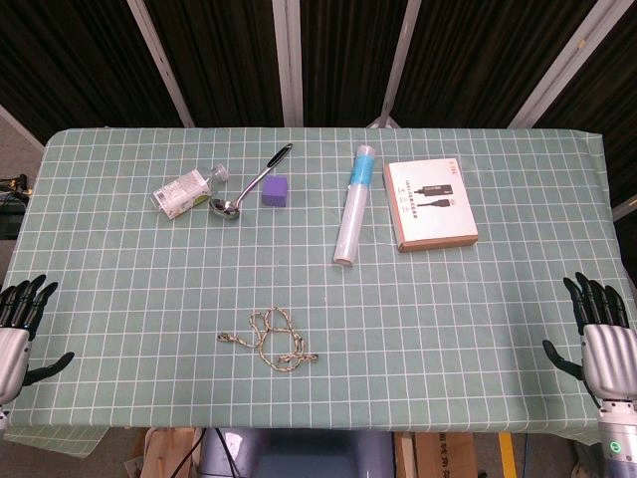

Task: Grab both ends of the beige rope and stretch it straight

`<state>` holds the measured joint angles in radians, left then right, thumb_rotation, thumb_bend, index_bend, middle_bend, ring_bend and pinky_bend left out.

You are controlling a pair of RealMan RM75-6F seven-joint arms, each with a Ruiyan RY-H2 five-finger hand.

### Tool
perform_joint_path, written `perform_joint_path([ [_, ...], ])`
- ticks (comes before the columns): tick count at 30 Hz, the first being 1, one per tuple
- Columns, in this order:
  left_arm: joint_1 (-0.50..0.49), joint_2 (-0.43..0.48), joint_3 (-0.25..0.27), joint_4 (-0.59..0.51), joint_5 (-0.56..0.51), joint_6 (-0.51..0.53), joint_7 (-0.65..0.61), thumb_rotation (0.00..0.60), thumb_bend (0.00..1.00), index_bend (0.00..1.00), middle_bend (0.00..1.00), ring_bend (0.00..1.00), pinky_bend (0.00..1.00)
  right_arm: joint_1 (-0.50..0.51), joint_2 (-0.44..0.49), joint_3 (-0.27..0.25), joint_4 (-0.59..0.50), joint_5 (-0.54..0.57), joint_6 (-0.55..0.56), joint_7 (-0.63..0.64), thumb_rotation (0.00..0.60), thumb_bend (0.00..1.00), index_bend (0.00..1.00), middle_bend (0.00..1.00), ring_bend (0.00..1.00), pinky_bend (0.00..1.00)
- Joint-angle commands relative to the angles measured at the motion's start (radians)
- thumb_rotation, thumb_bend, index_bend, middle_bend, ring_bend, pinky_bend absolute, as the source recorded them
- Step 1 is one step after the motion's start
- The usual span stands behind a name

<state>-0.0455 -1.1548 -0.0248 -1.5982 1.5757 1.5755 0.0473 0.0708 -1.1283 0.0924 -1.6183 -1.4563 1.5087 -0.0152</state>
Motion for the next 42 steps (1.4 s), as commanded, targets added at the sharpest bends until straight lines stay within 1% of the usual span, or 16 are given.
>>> perform_joint_path([
  [1, 0.0, 0.0, 0.0, 0.0, -0.001, -0.001, 0.0, 0.6, 0.07, 0.0, 0.0, 0.0, 0.0, 0.0, 0.001, -0.001, -0.001, -0.001, -0.002, 0.0, 0.6, 0.28, 0.0, 0.0, 0.0, 0.0],
  [8, 0.001, 0.002, 0.001, -0.003, 0.001, 0.002, 0.0, 0.6, 0.07, 0.0, 0.0, 0.0, 0.0, -0.002, 0.004, -0.003, -0.006, -0.003, -0.005, 0.006, 0.6, 0.28, 0.0, 0.0, 0.0, 0.0],
  [14, 0.003, 0.002, 0.001, -0.003, 0.003, 0.006, -0.003, 0.6, 0.07, 0.0, 0.0, 0.0, 0.0, 0.003, 0.013, -0.017, -0.03, -0.038, -0.012, 0.025, 0.6, 0.28, 0.0, 0.0, 0.0, 0.0],
  [19, 0.002, 0.003, -0.002, -0.004, -0.004, 0.003, -0.007, 0.6, 0.07, 0.0, 0.0, 0.0, 0.0, 0.028, 0.021, -0.032, -0.066, -0.069, -0.058, 0.051, 0.6, 0.28, 0.0, 0.0, 0.0, 0.0],
  [22, 0.002, 0.004, -0.004, -0.003, -0.002, 0.006, -0.007, 0.6, 0.07, 0.0, 0.0, 0.0, 0.0, 0.056, 0.028, -0.035, -0.098, -0.081, -0.104, 0.086, 0.6, 0.28, 0.01, 0.0, 0.0, 0.0],
  [25, 0.001, 0.003, -0.005, -0.003, -0.004, 0.006, -0.008, 0.6, 0.07, 0.0, 0.0, 0.0, 0.0, 0.101, 0.029, -0.029, -0.124, -0.092, -0.164, 0.119, 0.6, 0.28, 0.09, 0.02, 0.0, 0.0],
  [28, -0.001, 0.0, -0.007, -0.002, -0.006, 0.002, -0.003, 0.6, 0.07, 0.0, 0.0, 0.0, 0.0, 0.142, 0.011, -0.016, -0.136, -0.093, -0.213, 0.133, 0.6, 0.28, 0.24, 0.07, 0.0, 0.0],
  [35, -0.004, -0.002, -0.008, 0.0, -0.011, -0.004, 0.0, 0.6, 0.07, 0.0, 0.0, 0.0, 0.0, 0.229, -0.077, 0.003, -0.18, -0.038, -0.341, 0.106, 0.6, 0.27, 0.37, 0.12, 0.0, 0.0],
  [42, -0.007, -0.003, -0.009, 0.002, -0.014, -0.01, 0.001, 0.6, 0.07, 0.0, 0.0, 0.0, 0.0, 0.305, -0.191, 0.004, -0.194, 0.013, -0.45, 0.061, 0.6, 0.27, 0.41, 0.14, 0.0, 0.0],
])
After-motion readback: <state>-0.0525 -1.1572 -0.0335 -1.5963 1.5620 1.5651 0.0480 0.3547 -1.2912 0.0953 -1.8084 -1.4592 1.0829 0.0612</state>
